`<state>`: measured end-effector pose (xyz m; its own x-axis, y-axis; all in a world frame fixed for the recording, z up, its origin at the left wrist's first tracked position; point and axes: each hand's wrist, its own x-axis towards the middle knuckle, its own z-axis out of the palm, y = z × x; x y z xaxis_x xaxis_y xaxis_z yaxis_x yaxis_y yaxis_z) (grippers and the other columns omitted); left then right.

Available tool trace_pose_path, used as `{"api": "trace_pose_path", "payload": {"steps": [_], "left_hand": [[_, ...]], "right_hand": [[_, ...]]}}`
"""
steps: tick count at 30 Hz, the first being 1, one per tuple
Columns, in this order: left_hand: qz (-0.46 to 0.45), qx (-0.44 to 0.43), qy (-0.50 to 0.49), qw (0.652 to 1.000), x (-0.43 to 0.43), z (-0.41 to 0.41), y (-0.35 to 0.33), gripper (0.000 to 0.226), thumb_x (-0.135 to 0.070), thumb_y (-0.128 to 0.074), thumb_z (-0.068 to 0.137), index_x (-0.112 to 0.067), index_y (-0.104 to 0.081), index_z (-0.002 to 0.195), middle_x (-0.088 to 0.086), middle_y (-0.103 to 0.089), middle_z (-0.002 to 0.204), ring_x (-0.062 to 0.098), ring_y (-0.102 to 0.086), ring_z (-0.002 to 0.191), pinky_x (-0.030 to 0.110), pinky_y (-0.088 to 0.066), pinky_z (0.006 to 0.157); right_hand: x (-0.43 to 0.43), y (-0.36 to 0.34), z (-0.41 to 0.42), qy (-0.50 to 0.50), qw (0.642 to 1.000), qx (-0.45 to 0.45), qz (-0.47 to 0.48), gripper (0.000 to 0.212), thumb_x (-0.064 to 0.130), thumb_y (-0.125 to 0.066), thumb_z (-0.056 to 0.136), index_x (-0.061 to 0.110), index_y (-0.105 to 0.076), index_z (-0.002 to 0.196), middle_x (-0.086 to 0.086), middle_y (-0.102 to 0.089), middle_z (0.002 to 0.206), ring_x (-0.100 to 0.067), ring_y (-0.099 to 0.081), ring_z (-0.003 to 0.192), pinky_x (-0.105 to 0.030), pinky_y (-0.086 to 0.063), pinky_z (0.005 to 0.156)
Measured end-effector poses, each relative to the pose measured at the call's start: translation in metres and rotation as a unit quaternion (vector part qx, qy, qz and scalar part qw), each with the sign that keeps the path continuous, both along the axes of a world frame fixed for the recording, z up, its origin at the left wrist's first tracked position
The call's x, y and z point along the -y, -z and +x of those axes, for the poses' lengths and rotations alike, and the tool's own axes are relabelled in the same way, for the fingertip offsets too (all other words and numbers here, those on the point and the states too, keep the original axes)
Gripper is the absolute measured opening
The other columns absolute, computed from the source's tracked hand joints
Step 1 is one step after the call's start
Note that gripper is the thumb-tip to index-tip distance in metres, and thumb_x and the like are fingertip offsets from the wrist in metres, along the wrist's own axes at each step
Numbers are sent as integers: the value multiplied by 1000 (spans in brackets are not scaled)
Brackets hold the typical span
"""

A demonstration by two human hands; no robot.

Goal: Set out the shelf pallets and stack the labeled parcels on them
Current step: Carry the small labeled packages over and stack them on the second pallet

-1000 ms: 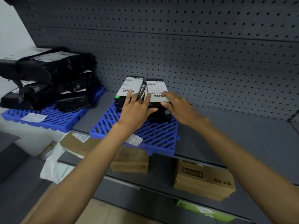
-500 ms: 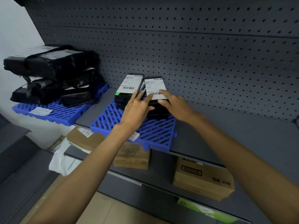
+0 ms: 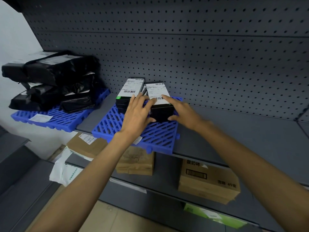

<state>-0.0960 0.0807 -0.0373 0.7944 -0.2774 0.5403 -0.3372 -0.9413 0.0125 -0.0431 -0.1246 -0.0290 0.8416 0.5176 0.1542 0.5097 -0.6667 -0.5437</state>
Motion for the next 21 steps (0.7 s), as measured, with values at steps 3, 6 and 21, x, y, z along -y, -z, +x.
{"api": "trace_pose_path", "payload": {"steps": [3,6,21], "left_hand": [[15,13,0,1000,1,2,2,70,-30,-79,77,-16,-48,137,8,-51,132,33,-36,139,50,-16,120],[28,21,-8,999,-3,4,3,67,-29,-78,79,-18,-48,137,5,-52,132,32,-35,139,50,-17,120],[39,-7,-1,999,-44,17,0,65,-44,-65,87,-27,-40,145,-2,-39,152,33,-22,147,53,-20,118]], "right_hand": [[-7,5,-2,31,999,36,9,98,4,-80,76,26,-25,154,-7,-44,149,-24,-44,134,-42,-41,109],[-14,8,-2,50,997,50,-3,99,6,-82,74,29,-25,153,-7,-50,144,-27,-57,117,-45,-50,97],[-46,-1,-12,99,989,104,-48,97,15,-79,80,27,-18,155,-18,-64,117,-31,-64,93,-46,-55,84]]}}
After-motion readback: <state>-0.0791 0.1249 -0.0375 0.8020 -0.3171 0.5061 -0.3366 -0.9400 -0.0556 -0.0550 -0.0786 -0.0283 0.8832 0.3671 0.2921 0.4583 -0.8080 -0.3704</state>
